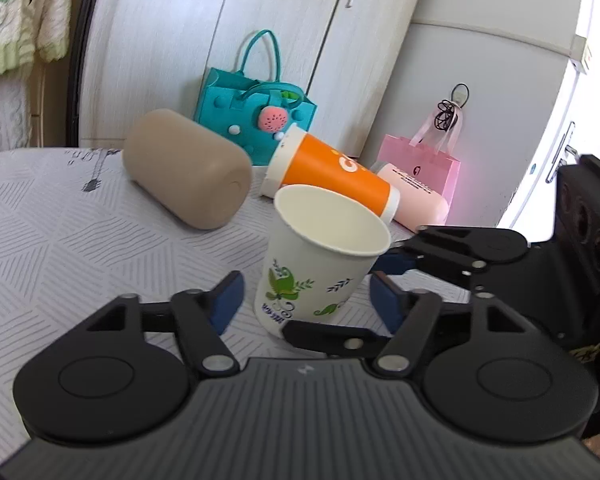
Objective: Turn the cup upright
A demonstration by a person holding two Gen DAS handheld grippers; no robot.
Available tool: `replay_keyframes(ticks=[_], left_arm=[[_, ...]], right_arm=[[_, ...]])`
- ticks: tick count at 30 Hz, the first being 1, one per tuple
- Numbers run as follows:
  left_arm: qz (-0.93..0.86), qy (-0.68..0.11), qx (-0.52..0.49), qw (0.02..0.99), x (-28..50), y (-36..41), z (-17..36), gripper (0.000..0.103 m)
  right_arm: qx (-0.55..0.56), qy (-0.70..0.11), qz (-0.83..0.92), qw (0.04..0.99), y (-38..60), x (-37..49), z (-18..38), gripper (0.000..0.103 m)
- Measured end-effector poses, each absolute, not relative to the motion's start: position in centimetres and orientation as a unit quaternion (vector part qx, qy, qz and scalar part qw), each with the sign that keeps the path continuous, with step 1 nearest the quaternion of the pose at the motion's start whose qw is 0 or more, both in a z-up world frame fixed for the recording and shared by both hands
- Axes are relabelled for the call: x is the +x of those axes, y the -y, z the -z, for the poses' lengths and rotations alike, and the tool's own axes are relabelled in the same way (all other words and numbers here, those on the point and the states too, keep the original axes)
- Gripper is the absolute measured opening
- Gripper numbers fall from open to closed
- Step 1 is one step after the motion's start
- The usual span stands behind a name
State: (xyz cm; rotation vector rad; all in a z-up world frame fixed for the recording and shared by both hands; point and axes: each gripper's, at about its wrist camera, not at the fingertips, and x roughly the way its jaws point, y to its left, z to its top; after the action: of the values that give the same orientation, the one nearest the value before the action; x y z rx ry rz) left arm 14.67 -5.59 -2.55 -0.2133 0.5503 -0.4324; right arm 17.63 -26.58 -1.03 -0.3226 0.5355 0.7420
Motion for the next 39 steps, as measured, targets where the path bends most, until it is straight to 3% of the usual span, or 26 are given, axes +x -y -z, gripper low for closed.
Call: replay_keyframes(ticks=[13, 22, 39], left_arm=[[0.176, -0.260, -0.099, 0.944, 10.4, 4.3, 0.2, 0.085], [0.129, -0.220, -0.043, 0.966, 5.9, 3.9, -2.0, 0.091], [0.099, -0.156, -0.055, 0.981, -1.4, 1.7, -3.7, 0.103]], right_arm=[[-0.076, -0.256, -0.314, 0.911, 29.4, 14.0, -1.5, 0.095], [-0.025, -0.220, -0.232, 0.947, 31.2, 9.5, -2.2, 0.100], [-0.035, -0.162, -0.096, 0.981, 31.6, 2.9, -3.9, 0.103]])
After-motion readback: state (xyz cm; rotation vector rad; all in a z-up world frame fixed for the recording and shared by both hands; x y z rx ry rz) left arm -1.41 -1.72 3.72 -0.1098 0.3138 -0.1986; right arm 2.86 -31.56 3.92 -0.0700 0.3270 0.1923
